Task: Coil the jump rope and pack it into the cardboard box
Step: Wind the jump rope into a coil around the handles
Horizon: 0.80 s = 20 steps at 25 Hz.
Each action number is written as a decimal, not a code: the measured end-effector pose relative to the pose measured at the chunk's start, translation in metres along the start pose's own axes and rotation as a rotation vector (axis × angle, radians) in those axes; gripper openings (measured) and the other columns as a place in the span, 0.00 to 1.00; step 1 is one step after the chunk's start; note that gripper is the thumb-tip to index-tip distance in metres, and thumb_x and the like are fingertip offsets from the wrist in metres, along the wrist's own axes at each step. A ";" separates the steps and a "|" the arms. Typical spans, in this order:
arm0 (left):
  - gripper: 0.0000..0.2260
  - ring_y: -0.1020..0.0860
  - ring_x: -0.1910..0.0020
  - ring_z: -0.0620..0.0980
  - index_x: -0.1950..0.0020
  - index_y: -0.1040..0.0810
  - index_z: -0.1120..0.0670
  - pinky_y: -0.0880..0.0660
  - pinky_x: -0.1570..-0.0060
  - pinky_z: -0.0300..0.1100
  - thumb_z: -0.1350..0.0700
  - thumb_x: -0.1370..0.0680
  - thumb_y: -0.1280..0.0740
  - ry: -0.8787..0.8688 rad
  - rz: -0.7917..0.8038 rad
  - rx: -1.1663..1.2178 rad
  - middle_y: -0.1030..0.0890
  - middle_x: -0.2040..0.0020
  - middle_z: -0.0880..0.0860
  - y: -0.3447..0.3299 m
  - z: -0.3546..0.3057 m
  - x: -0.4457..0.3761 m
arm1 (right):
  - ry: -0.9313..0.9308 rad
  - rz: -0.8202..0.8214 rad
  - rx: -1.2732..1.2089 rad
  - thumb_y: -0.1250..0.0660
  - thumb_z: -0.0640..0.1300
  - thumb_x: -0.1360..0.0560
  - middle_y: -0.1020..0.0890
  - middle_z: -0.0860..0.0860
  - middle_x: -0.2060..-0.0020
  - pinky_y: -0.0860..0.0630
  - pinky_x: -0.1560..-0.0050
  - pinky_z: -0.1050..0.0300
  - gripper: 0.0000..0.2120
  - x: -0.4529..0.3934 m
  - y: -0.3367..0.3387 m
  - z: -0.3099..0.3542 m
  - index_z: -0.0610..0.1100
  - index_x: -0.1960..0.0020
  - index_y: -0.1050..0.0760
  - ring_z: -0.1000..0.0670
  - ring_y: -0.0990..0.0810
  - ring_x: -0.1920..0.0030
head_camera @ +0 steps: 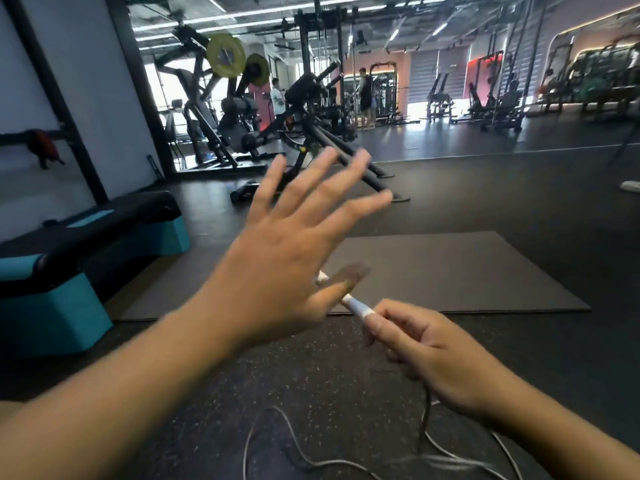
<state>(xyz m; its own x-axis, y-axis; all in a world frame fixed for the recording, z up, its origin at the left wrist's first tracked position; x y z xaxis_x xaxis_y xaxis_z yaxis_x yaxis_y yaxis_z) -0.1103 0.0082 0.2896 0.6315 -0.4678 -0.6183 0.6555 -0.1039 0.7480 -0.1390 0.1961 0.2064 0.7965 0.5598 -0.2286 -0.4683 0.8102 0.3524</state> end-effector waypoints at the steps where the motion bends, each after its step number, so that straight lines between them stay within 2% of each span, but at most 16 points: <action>1: 0.19 0.32 0.25 0.48 0.29 0.29 0.38 0.45 0.24 0.56 0.37 0.18 0.46 -0.131 0.165 -0.131 0.26 0.27 0.45 0.014 0.002 -0.016 | 0.069 -0.005 0.085 0.38 0.59 0.25 0.27 0.58 0.71 0.34 0.68 0.69 0.19 -0.004 0.010 0.014 0.43 0.54 0.21 0.61 0.31 0.71; 2: 0.19 0.23 0.37 0.44 0.35 0.26 0.37 0.34 0.32 0.51 0.36 0.18 0.51 -0.156 0.333 -0.154 0.19 0.40 0.40 0.025 0.004 -0.028 | 0.141 -0.013 0.156 0.38 0.57 0.24 0.25 0.60 0.69 0.33 0.66 0.70 0.18 -0.008 0.020 0.029 0.43 0.53 0.21 0.62 0.29 0.69; 3: 0.19 0.21 0.50 0.38 0.38 0.26 0.38 0.28 0.45 0.46 0.36 0.17 0.53 -0.119 0.463 -0.077 0.19 0.53 0.39 0.031 0.005 -0.037 | 0.197 -0.024 0.207 0.38 0.56 0.24 0.24 0.61 0.68 0.31 0.64 0.71 0.17 -0.012 0.028 0.044 0.42 0.52 0.20 0.63 0.27 0.68; 4: 0.18 0.24 0.59 0.36 0.39 0.28 0.38 0.28 0.55 0.44 0.37 0.17 0.54 -0.067 0.543 0.041 0.22 0.60 0.39 0.036 0.006 -0.043 | 0.246 -0.036 0.234 0.37 0.54 0.24 0.23 0.62 0.68 0.31 0.64 0.72 0.16 -0.016 0.036 0.059 0.41 0.52 0.20 0.64 0.26 0.68; 5: 0.17 0.25 0.62 0.35 0.38 0.30 0.38 0.28 0.59 0.44 0.36 0.18 0.53 -0.037 0.552 0.121 0.25 0.64 0.40 0.041 0.007 -0.049 | 0.277 -0.040 0.238 0.35 0.52 0.24 0.22 0.62 0.69 0.31 0.64 0.73 0.15 -0.018 0.044 0.071 0.41 0.52 0.19 0.65 0.25 0.68; 8: 0.17 0.21 0.62 0.42 0.34 0.33 0.33 0.24 0.58 0.44 0.36 0.19 0.52 -0.091 0.460 0.127 0.21 0.64 0.46 0.059 0.020 -0.062 | 0.267 -0.046 0.255 0.30 0.52 0.25 0.24 0.57 0.72 0.30 0.66 0.70 0.12 -0.021 0.070 0.093 0.44 0.55 0.17 0.61 0.28 0.72; 11: 0.11 0.23 0.64 0.38 0.41 0.30 0.35 0.26 0.61 0.40 0.41 0.17 0.49 0.024 0.489 0.149 0.21 0.61 0.46 0.082 0.046 -0.067 | 0.074 -0.062 0.280 0.29 0.60 0.28 0.25 0.50 0.72 0.24 0.64 0.56 0.22 -0.019 0.101 0.094 0.39 0.61 0.22 0.51 0.25 0.71; 13: 0.09 0.27 0.67 0.37 0.45 0.28 0.40 0.31 0.63 0.36 0.44 0.16 0.47 0.106 0.497 0.244 0.22 0.60 0.45 0.090 0.054 -0.067 | 0.029 -0.109 0.276 0.30 0.60 0.27 0.27 0.49 0.73 0.21 0.62 0.51 0.26 -0.017 0.111 0.101 0.36 0.63 0.27 0.48 0.25 0.72; 16: 0.13 0.31 0.75 0.40 0.52 0.25 0.49 0.36 0.73 0.32 0.46 0.16 0.45 0.162 0.372 0.534 0.28 0.68 0.41 0.088 0.048 -0.071 | 0.148 -0.173 0.159 0.33 0.56 0.23 0.31 0.50 0.75 0.25 0.72 0.53 0.24 -0.021 0.106 0.118 0.37 0.63 0.30 0.49 0.32 0.75; 18: 0.15 0.39 0.77 0.43 0.57 0.28 0.53 0.42 0.79 0.36 0.47 0.15 0.45 0.321 0.212 1.024 0.34 0.70 0.45 0.088 0.043 -0.078 | 0.181 -0.184 0.041 0.34 0.54 0.21 0.34 0.48 0.74 0.26 0.73 0.54 0.23 -0.024 0.099 0.125 0.35 0.62 0.30 0.48 0.36 0.74; 20: 0.15 0.42 0.76 0.44 0.58 0.30 0.53 0.43 0.79 0.36 0.48 0.15 0.45 0.474 -0.086 1.531 0.38 0.69 0.48 0.093 0.044 -0.086 | 0.171 -0.212 -0.059 0.34 0.54 0.21 0.36 0.48 0.74 0.23 0.71 0.52 0.22 -0.023 0.095 0.124 0.38 0.63 0.31 0.47 0.37 0.74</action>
<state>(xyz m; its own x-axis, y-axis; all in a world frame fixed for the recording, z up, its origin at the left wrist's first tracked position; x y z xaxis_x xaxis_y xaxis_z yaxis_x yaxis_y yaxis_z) -0.1222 0.0001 0.4233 0.8729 -0.1434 -0.4663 -0.1334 -0.9896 0.0547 -0.1543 0.2390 0.3577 0.8055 0.3934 -0.4431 -0.3231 0.9185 0.2282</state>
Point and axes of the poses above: each hand's wrist, its own x-axis away from the middle knuckle, its own y-axis out of the back of the hand, z = x × y, the point moved 1 cm from there along -x, towards the middle knuckle
